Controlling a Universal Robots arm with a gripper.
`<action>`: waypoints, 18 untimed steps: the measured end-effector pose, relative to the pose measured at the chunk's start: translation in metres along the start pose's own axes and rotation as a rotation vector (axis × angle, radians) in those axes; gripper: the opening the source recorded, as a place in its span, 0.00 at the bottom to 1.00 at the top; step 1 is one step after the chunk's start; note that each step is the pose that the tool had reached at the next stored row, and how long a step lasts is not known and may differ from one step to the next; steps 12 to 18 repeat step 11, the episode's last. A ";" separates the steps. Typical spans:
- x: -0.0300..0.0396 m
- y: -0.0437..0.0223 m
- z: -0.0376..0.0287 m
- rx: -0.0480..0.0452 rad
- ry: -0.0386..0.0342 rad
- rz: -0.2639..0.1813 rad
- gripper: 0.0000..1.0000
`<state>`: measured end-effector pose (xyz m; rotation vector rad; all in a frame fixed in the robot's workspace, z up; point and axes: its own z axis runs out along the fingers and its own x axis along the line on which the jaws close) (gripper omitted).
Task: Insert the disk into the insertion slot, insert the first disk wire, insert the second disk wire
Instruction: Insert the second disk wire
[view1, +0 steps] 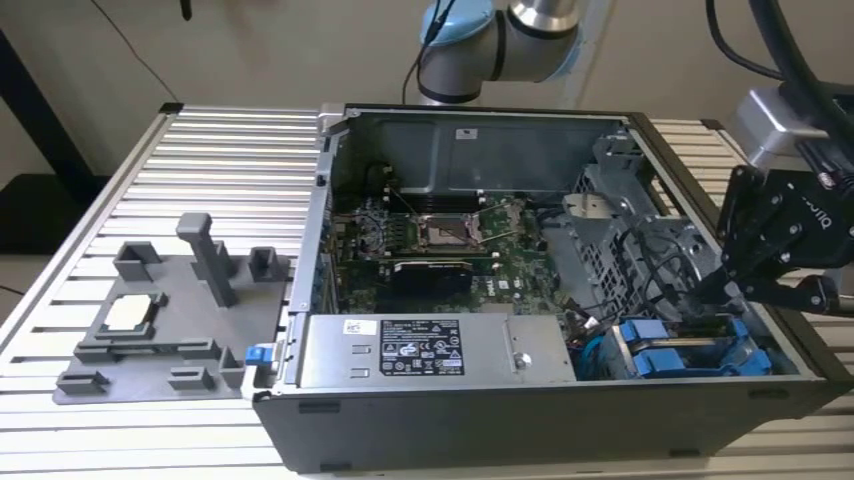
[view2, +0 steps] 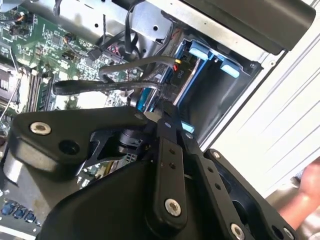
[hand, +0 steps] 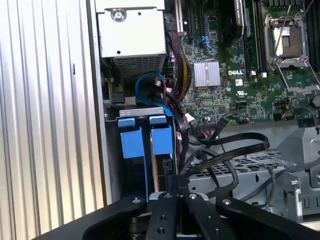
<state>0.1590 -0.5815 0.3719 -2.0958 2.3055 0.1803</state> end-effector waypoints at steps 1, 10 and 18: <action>-0.0001 0.0000 -0.0002 0.0006 0.0058 0.001 0.11; -0.0001 0.0003 -0.0047 0.0036 0.0234 0.002 0.11; -0.0001 0.0003 -0.0047 0.0036 0.0233 0.002 0.11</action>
